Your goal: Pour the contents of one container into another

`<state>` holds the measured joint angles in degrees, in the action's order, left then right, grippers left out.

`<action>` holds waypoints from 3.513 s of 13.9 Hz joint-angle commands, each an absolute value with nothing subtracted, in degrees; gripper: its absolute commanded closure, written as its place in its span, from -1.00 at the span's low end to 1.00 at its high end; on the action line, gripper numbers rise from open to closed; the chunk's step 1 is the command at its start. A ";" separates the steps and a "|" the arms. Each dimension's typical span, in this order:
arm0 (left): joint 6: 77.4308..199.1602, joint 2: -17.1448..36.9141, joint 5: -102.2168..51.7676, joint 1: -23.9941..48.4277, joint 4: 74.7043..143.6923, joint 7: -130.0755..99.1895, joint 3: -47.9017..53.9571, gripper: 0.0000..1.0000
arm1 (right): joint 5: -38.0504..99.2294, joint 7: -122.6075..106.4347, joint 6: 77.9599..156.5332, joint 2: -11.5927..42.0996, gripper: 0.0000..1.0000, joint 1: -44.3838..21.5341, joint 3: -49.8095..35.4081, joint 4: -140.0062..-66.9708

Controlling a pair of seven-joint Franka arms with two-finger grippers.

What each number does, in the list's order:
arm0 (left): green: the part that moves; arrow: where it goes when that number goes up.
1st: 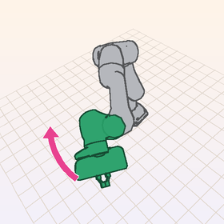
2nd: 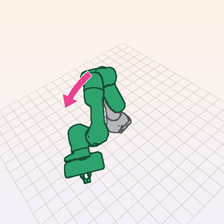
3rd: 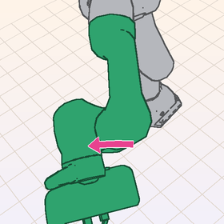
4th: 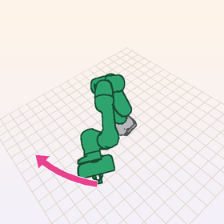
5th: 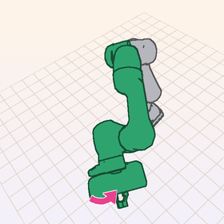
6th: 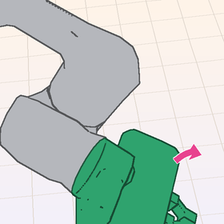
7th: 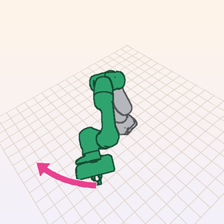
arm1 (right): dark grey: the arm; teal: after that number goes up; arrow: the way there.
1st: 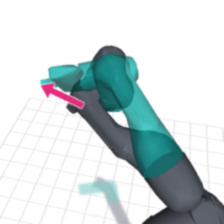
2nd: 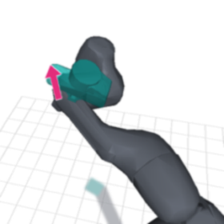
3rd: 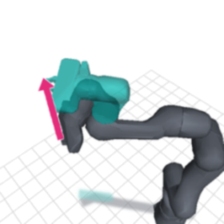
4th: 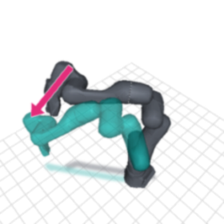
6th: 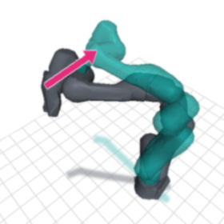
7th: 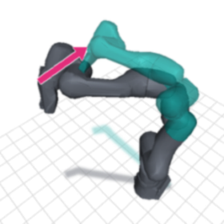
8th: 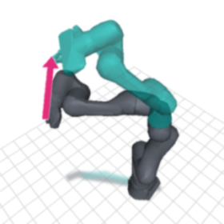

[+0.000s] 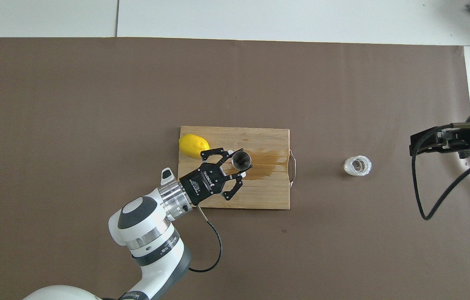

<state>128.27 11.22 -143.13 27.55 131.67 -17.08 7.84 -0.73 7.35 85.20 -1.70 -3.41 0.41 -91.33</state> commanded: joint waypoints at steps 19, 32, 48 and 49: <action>128.94 13.62 -145.90 30.23 131.92 -15.03 7.12 0.15 | 1.14 5.80 84.90 -1.85 -1.00 -2.46 0.18 -91.49; 134.55 11.52 -144.85 28.92 131.92 -15.64 6.86 -1.00 | 1.14 5.80 84.90 -1.85 -1.00 -2.46 0.09 -91.49; 136.49 5.28 -94.43 19.34 130.96 -45.78 6.42 -1.00 | 1.14 5.80 84.90 -1.85 -1.00 -2.46 0.26 -91.49; 136.41 4.93 -90.65 18.47 130.87 -47.27 6.33 -1.00 | 1.14 5.80 84.90 -1.85 -1.00 -2.55 0.26 -91.49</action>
